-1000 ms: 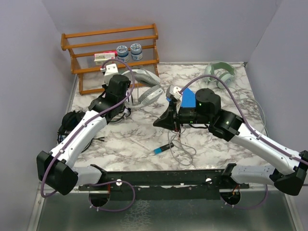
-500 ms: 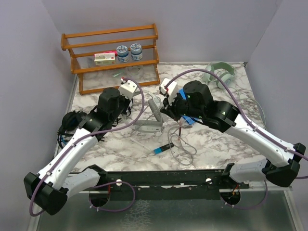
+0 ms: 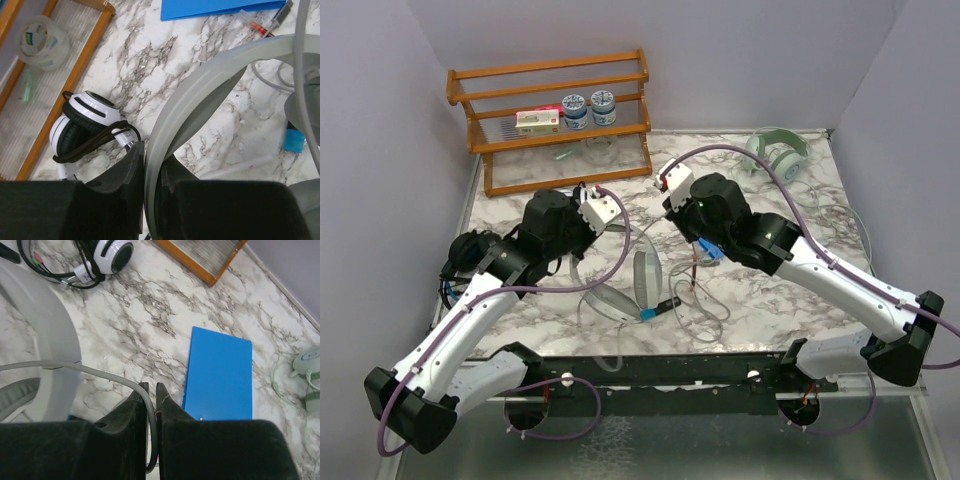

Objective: Wrap the headphones
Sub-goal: Wrap the headphones cable around the headphones.

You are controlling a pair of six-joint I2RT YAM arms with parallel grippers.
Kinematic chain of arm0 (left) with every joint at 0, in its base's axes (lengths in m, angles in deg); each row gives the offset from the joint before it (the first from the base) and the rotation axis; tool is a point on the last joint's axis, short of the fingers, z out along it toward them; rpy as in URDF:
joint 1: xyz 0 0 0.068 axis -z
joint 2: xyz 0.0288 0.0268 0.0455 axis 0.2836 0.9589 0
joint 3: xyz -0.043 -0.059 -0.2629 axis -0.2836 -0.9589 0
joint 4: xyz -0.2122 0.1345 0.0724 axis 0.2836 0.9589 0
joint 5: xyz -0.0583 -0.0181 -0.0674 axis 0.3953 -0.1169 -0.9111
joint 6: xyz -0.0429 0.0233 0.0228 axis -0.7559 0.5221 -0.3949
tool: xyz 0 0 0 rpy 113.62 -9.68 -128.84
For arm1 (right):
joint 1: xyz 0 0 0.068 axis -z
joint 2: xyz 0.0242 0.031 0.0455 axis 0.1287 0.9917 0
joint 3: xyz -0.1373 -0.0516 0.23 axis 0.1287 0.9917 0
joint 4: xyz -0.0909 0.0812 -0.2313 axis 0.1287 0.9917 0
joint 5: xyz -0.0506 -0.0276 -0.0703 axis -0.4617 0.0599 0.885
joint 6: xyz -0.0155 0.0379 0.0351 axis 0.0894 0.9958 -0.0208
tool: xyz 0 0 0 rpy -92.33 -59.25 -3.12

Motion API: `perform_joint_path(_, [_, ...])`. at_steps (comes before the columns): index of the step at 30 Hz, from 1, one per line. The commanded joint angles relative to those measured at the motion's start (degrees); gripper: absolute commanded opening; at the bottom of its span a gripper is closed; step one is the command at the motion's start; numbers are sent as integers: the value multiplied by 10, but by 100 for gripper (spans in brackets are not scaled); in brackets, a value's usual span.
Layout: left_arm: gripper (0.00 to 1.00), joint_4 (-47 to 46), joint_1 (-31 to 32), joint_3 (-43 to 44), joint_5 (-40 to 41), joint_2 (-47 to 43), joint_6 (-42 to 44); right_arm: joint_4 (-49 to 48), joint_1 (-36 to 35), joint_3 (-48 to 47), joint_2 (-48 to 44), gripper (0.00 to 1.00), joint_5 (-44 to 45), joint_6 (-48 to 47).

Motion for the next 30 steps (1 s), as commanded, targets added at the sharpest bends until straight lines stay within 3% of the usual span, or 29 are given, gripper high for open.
perform_joint_path(1, [0,4,2,15,-62,-16,-49,-68,21,53,-32,12,-6,20])
perform_joint_path(6, [0,7,2,43,-96,-11,-107,-117,36,113,-51,4,-46,40])
perform_joint_path(14, [0,26,2,70,-96,1,-141,-176,86,183,-104,4,-17,95])
perform_joint_path(18, [0,29,1,74,-99,0,-153,-175,163,190,-119,1,20,152])
perform_joint_path(24, [0,39,2,91,-87,-2,-180,-200,301,248,-140,1,-12,275])
perform_joint_path(30, [0,52,1,110,-79,-10,-189,-243,379,306,-139,1,-41,362])
